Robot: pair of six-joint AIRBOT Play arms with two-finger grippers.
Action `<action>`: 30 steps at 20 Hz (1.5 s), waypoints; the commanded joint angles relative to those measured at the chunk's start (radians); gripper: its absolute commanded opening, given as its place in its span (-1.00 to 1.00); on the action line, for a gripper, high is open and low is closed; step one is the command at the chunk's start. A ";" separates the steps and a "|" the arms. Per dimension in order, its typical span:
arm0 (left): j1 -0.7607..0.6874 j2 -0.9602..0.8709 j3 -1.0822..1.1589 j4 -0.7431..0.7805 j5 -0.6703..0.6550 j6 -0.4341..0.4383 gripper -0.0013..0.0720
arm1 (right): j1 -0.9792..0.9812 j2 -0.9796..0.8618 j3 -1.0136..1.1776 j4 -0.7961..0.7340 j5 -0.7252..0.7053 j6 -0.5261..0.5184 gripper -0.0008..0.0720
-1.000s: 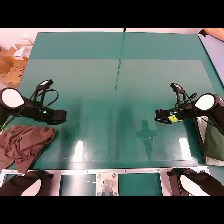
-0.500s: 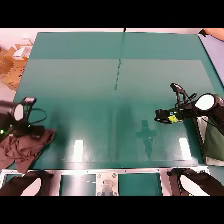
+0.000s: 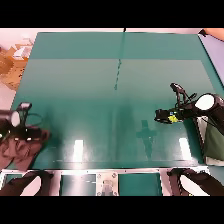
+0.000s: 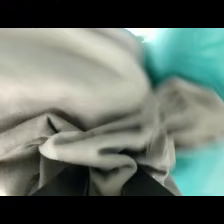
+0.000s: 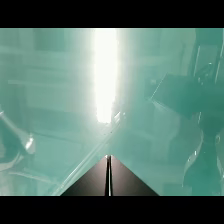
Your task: Fold the shirts.
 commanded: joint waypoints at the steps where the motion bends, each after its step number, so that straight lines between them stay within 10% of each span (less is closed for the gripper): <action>1: -0.051 0.001 0.256 -0.239 -0.099 0.140 -0.90 | 0.001 0.001 0.000 0.000 0.000 0.000 -0.93; 5: -0.299 0.001 0.616 -0.447 -0.129 0.140 -0.90 | 0.001 0.001 0.000 0.000 0.000 0.000 -0.93; 12: -0.674 -0.183 0.676 -0.647 0.265 0.164 -0.80 | 0.001 0.001 0.000 0.000 0.000 0.000 -0.93; 14: -0.705 -0.280 0.676 -0.708 0.286 0.165 0.95 | 0.001 0.001 0.000 0.000 0.000 0.000 -0.93; 23: -0.502 -0.326 0.635 -0.733 -0.063 0.149 0.99 | 0.001 0.001 0.000 0.000 0.000 0.000 -0.93; 30: -0.535 -0.341 0.191 -0.996 0.319 0.169 0.99 | 0.001 0.001 -0.001 0.001 -0.062 0.000 -0.93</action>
